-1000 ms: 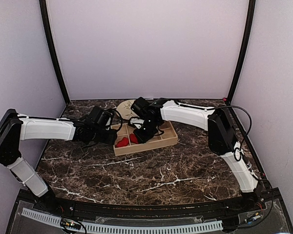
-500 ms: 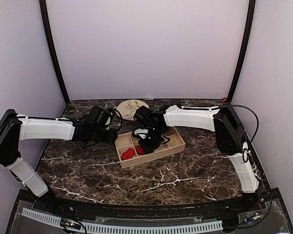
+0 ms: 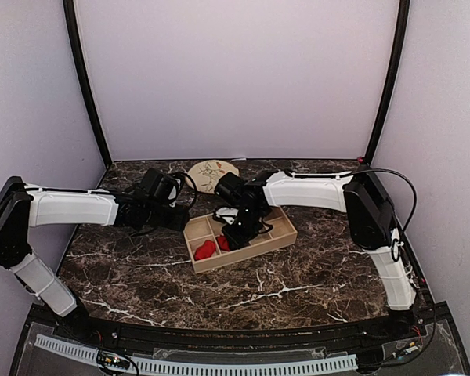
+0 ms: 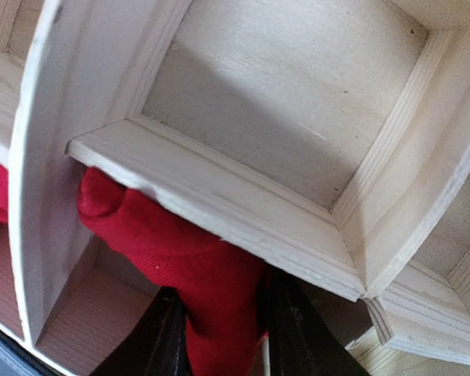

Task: Roll the socks
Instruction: Place the sock in the storage box.

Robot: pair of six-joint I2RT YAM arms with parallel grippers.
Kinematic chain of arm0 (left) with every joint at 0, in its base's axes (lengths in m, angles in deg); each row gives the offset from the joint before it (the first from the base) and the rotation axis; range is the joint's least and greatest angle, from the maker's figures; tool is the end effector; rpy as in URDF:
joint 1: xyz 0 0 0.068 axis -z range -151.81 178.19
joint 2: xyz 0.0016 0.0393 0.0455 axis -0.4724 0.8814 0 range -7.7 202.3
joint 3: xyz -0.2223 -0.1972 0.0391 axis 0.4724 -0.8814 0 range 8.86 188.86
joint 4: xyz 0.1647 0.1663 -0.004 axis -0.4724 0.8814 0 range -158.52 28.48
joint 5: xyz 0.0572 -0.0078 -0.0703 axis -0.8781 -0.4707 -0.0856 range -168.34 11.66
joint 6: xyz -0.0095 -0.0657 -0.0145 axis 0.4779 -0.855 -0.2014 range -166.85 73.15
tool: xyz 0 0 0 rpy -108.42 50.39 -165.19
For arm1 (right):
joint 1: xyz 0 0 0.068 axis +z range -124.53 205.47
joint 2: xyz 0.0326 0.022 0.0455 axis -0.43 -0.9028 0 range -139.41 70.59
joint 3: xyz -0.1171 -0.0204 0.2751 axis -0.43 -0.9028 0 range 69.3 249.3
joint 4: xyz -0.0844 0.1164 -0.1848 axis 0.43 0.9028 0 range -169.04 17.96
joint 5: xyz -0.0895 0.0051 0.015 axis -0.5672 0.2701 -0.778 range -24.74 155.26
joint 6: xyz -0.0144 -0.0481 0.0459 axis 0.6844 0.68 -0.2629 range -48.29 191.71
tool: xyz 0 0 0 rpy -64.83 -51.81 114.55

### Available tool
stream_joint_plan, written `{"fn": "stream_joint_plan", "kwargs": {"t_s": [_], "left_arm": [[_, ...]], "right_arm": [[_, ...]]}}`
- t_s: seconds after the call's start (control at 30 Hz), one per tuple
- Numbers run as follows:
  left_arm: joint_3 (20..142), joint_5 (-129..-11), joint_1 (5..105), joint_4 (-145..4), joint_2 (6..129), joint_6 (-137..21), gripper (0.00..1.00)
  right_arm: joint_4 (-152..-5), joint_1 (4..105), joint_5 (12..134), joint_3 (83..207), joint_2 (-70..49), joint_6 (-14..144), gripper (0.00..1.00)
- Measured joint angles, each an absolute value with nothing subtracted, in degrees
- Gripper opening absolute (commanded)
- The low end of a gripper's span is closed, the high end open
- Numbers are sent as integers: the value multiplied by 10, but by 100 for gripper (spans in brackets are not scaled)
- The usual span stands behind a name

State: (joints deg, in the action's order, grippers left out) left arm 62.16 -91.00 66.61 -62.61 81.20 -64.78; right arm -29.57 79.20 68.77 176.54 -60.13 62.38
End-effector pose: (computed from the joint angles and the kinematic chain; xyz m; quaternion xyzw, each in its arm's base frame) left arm 0.2580 -0.1894 0.2441 0.1166 0.8999 -0.1040 0.4071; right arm 0.2751 0.3806 0.1808 -0.3777 0.9135 0.1033 0.1106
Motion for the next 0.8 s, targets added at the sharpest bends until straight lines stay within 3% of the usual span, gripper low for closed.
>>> {"fn": "stream_joint_plan", "kwargs": {"t_s": [0.8], "left_arm": [[620, -914, 666, -622, 765, -648, 53]], "right_arm": [[-318, 806, 646, 1712, -469, 581, 39]]}}
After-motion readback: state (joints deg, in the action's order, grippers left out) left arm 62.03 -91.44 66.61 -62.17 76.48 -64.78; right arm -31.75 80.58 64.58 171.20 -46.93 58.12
